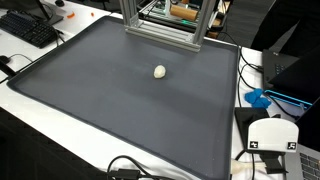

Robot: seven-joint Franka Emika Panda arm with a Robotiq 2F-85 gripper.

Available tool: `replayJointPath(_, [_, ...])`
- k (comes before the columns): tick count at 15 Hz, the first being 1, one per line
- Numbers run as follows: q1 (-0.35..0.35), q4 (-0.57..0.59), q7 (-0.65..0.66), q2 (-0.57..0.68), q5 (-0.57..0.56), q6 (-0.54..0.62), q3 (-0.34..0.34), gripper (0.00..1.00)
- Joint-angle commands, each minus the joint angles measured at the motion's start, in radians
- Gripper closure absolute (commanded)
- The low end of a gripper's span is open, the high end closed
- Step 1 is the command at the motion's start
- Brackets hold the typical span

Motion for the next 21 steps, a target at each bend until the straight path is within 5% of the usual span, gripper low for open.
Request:
replayJointPath(1, [0.012,-0.001,-0.007,-0.007,0.012,-0.022,-0.005,0.19])
replayJointPath(6, [0.013,0.008,-0.003,-0.005,0.012,-0.027,-0.002,0.62])
replayJointPath(21, [0.016,0.081,-0.168,0.032,-0.076,0.028,-0.014,0.65])
